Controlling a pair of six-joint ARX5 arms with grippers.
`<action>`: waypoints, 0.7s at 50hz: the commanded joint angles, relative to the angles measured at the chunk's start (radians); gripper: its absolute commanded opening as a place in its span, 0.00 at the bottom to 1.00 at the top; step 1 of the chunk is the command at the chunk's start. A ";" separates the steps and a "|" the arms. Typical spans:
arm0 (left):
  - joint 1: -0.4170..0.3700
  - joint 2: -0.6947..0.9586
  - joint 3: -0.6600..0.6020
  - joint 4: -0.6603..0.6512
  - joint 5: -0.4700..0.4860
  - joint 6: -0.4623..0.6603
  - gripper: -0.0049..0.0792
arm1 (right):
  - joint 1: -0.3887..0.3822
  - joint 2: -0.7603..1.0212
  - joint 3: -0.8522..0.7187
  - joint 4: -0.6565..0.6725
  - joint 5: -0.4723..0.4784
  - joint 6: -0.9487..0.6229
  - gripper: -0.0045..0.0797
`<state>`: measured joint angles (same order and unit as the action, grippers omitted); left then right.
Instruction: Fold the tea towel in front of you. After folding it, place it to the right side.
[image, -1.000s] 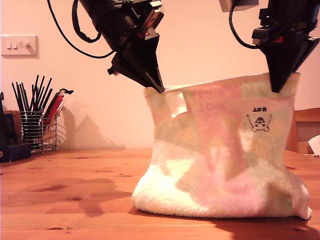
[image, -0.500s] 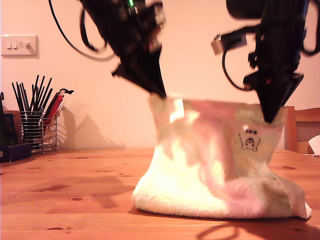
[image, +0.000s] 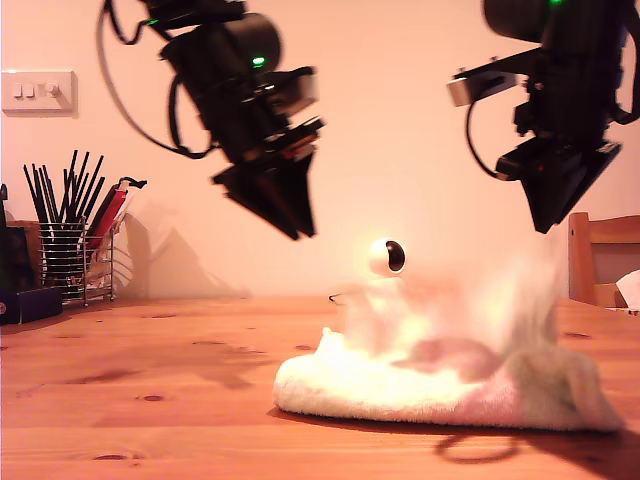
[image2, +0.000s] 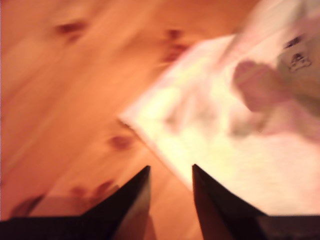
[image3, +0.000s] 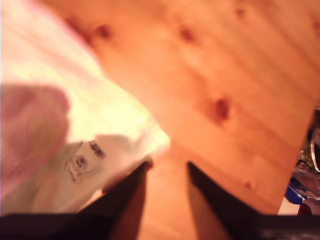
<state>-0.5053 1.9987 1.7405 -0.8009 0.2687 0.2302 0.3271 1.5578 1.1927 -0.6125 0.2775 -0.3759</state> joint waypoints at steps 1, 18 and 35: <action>-0.011 0.010 -0.018 -0.004 0.003 -0.022 0.34 | 0.005 0.008 -0.001 0.032 -0.005 0.016 0.45; -0.026 0.010 -0.018 -0.148 0.153 -0.029 0.16 | -0.002 0.008 -0.001 -0.107 -0.209 0.110 0.12; -0.024 -0.003 -0.021 -0.064 0.184 -0.009 0.04 | 0.000 -0.023 -0.001 0.031 -0.298 0.265 0.04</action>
<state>-0.5350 1.9987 1.7401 -0.9066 0.4477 0.2138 0.3271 1.5574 1.1927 -0.6369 -0.0170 -0.1265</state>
